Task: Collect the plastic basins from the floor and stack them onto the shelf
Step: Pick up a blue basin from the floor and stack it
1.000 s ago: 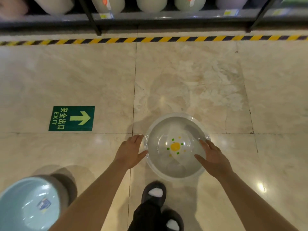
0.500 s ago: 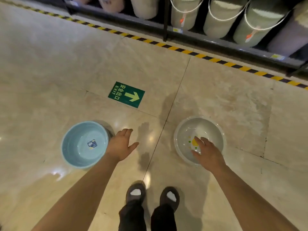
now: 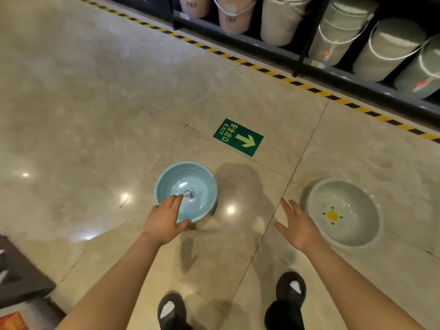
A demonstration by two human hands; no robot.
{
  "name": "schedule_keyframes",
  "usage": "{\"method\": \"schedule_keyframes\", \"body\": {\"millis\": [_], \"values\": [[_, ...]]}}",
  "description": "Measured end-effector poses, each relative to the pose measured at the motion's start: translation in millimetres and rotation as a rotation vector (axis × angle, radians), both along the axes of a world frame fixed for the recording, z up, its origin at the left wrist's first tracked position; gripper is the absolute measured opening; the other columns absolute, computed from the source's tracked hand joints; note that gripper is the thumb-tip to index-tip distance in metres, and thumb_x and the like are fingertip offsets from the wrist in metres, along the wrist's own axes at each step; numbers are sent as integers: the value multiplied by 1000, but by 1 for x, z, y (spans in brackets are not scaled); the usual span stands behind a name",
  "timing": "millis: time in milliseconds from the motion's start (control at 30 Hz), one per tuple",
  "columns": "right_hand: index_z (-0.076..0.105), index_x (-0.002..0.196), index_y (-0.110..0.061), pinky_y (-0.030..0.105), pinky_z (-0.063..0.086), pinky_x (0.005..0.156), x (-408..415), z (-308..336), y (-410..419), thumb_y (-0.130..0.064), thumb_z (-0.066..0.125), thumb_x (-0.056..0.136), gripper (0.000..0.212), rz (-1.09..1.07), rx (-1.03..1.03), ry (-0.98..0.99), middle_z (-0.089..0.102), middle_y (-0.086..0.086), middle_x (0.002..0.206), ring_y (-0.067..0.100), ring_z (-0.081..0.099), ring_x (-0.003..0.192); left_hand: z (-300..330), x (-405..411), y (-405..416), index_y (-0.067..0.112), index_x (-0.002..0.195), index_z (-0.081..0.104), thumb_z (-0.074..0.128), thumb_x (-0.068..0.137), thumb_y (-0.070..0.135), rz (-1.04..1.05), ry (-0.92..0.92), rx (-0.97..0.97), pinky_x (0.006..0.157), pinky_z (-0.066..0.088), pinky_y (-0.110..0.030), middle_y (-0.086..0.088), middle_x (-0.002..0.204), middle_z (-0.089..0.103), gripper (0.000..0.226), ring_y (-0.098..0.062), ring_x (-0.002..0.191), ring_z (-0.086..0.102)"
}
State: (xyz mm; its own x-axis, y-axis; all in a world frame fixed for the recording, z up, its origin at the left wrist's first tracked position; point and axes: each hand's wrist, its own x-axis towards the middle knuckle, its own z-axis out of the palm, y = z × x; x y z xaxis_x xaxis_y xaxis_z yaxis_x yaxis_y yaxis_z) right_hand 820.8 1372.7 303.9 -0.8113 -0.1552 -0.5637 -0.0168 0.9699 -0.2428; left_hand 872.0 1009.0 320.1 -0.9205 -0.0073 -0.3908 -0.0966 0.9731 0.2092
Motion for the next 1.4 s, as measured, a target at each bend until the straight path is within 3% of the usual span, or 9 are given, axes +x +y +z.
{"method": "schedule_keyframes", "body": {"millis": [333, 833, 1033, 1233, 1400], "values": [[-1, 152, -29, 38, 17, 118, 55, 8, -155, -48, 42, 93, 75, 82, 65, 22, 7, 3, 161, 24, 17, 146, 8, 49, -181, 16, 150, 22, 47, 90, 56, 10, -57, -76, 105, 39, -39, -2, 151, 34, 77, -23, 136, 38], [-1, 152, -28, 37, 19, 118, -20, -91, -210, -48, 42, 94, 74, 8, 3, -87, 2, 4, 161, 25, 15, 146, -79, -21, -217, 19, 151, 21, 42, 92, 58, 32, -115, -54, 108, 35, -34, 1, 151, 35, 74, -18, 135, 39], [1, 151, -30, 37, 27, 113, -71, -156, -225, -49, 44, 93, 75, -50, -28, -37, 8, 4, 160, 25, 23, 143, -154, -72, -218, 22, 150, 20, 39, 90, 64, 28, -115, -96, 112, 36, -39, -1, 155, 32, 76, -22, 138, 37], [1, 150, -38, 44, 33, 111, -92, -275, -237, -48, 50, 90, 78, -177, -106, -26, 2, 3, 161, 30, 23, 143, -293, -112, -235, 22, 151, 20, 43, 88, 64, 25, -105, -41, 107, 40, -43, -2, 156, 30, 79, -24, 138, 36], [-3, 148, -43, 45, 40, 102, -98, -376, -248, -42, 55, 90, 82, -279, -180, -18, 1, 3, 161, 35, 36, 135, -402, -124, -241, 32, 150, -5, 49, 88, 58, 160, -145, 16, 104, 43, -54, -9, 162, 3, 86, -36, 143, 24]]}}
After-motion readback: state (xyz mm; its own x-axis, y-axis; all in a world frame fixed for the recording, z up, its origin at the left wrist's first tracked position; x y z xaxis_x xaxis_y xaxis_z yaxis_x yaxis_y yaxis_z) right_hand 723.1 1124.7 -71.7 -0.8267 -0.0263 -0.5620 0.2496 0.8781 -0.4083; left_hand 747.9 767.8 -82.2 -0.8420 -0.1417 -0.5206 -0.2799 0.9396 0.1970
